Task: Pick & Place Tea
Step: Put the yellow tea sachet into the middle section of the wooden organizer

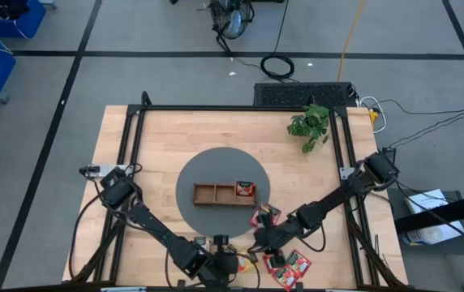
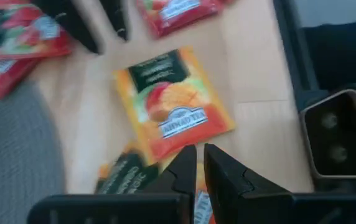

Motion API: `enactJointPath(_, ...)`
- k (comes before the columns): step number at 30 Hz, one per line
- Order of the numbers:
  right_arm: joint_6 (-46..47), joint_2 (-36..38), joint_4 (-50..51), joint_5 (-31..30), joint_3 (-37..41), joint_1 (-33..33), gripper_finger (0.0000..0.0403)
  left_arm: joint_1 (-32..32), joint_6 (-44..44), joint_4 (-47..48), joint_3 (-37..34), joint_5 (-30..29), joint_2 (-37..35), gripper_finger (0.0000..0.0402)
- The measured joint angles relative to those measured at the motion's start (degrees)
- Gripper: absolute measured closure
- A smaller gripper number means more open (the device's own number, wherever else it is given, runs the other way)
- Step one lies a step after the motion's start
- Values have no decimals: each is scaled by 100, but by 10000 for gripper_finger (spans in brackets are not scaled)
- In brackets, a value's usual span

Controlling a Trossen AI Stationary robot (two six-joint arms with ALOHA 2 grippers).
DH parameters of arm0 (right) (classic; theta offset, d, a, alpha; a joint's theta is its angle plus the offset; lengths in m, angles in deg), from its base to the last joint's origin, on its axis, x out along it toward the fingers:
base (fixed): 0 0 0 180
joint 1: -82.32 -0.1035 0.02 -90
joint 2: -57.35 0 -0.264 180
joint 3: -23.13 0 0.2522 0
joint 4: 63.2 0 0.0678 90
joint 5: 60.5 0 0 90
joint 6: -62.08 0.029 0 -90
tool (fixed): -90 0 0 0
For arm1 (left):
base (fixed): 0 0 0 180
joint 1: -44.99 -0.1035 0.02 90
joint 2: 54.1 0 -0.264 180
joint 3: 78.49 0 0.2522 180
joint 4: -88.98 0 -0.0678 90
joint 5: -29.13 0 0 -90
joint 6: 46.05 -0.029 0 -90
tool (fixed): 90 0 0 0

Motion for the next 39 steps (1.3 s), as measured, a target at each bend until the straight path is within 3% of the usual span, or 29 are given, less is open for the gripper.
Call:
enactJointPath(5, 0, -20, 242, -19, 23, 11, 274, -169, -210, -446, 12, 432, 74, 366)
enactJointPath(11, -22, -24, 215, -594, 138, 28, 250, -258, -99, -109, 7, 275, 103, 366)
enactJointPath(17, 63, -24, -145, -417, 319, 41, 249, -267, 271, 76, 9, 551, 103, 366)
enactJointPath(27, 485, -24, -392, -288, 594, 54, 247, -254, 74, -570, 9, 625, 125, 366)
enactJointPath(39, 677, -20, -877, -197, 827, 50, 246, -451, 335, -510, 24, 857, 420, 367)
